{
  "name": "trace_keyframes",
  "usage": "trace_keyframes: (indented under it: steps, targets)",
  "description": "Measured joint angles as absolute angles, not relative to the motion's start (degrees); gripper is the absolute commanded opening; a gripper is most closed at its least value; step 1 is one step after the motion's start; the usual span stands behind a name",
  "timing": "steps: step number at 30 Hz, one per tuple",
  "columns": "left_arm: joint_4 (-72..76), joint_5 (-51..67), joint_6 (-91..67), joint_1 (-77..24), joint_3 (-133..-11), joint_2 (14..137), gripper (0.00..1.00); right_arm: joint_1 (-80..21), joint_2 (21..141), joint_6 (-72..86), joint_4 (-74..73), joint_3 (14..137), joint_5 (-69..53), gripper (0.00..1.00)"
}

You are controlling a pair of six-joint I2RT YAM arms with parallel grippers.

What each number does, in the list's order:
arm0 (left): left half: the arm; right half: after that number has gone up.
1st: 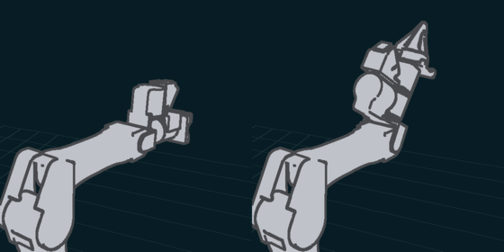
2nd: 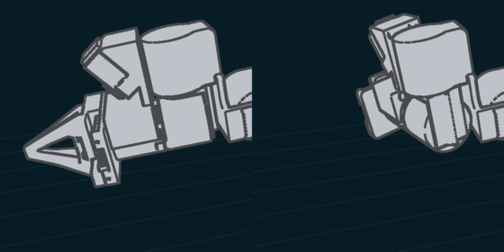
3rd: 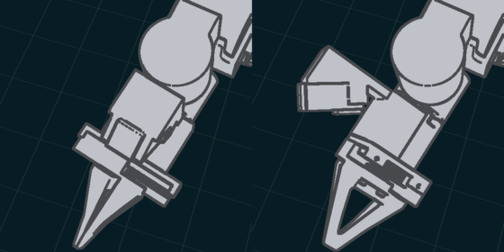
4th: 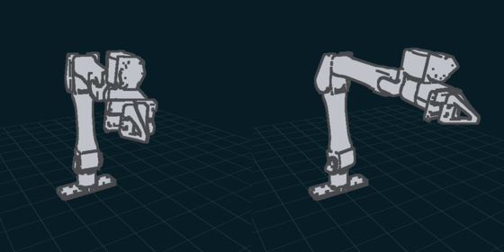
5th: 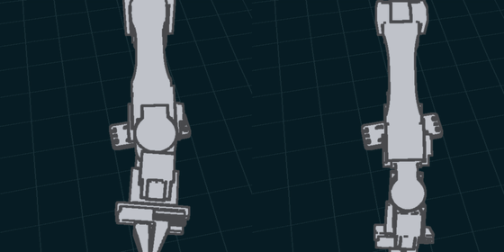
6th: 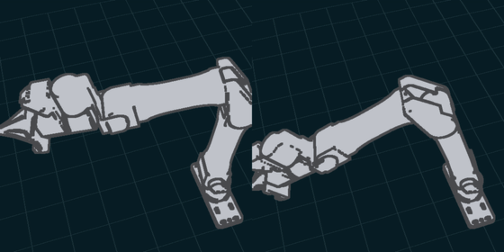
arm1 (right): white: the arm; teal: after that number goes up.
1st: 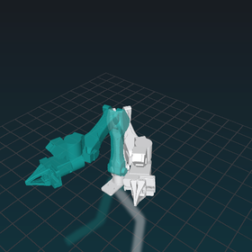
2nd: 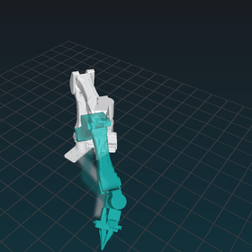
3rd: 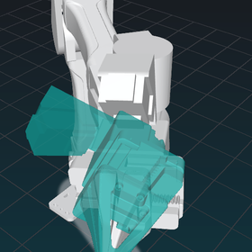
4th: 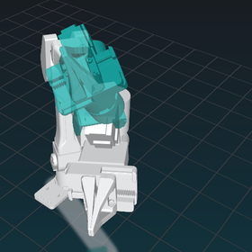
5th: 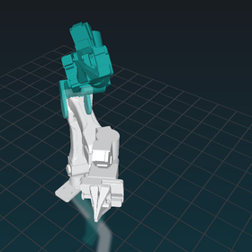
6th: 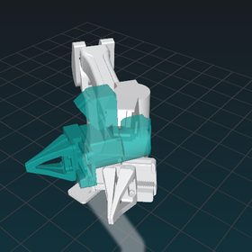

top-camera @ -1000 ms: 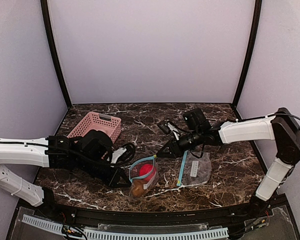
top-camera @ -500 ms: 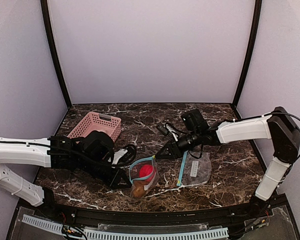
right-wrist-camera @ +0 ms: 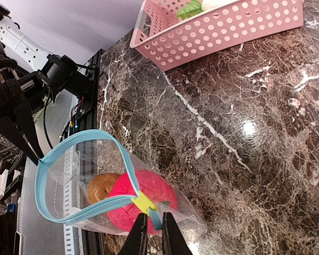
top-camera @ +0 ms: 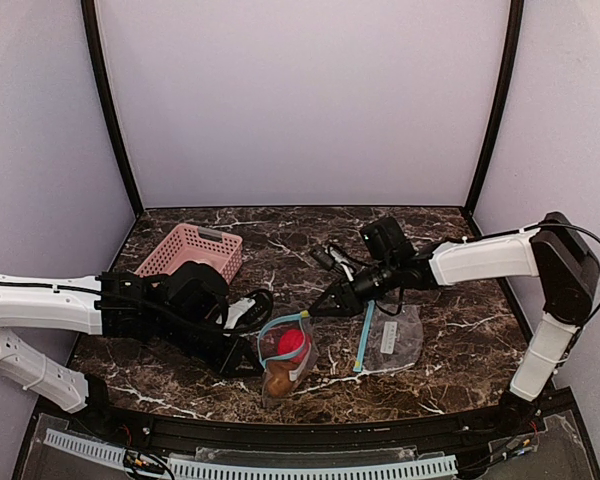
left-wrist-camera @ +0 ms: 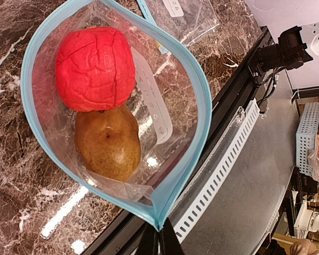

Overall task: Place the food in the zip-top bag and seal the zipper
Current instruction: Pass from the left arm to the right

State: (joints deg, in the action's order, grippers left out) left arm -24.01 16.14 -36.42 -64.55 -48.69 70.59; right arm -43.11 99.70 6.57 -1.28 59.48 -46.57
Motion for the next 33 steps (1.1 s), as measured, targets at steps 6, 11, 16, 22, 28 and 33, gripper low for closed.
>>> trace_keyframes:
  steps: [6,11,16,22,28,33]
  targets:
    - [-24.01,16.25,-36.45,-64.58,-48.69,70.59,0.01,-43.11,100.62,6.44,-1.26,60.40,-46.57,0.16]
    - [-24.01,16.49,-36.47,-64.55,-48.69,70.59,0.01,-43.11,101.12,6.39,-1.26,60.42,-46.74,0.19]
    - [-24.01,16.71,-36.47,-64.58,-48.69,70.59,0.01,-43.11,101.41,6.39,-1.28,60.42,-46.96,0.18]
    - [-24.01,16.75,-36.51,-64.55,-48.69,70.61,0.01,-43.11,102.02,6.35,-1.26,60.88,-47.86,0.07]
    - [-24.08,16.67,-36.49,-64.36,-48.69,70.61,0.01,-43.11,102.17,6.37,-1.28,61.08,-48.25,0.00]
    - [-25.32,15.73,-36.40,-63.72,-48.69,70.46,0.01,-43.11,102.02,6.68,-1.02,60.95,-48.21,0.00]
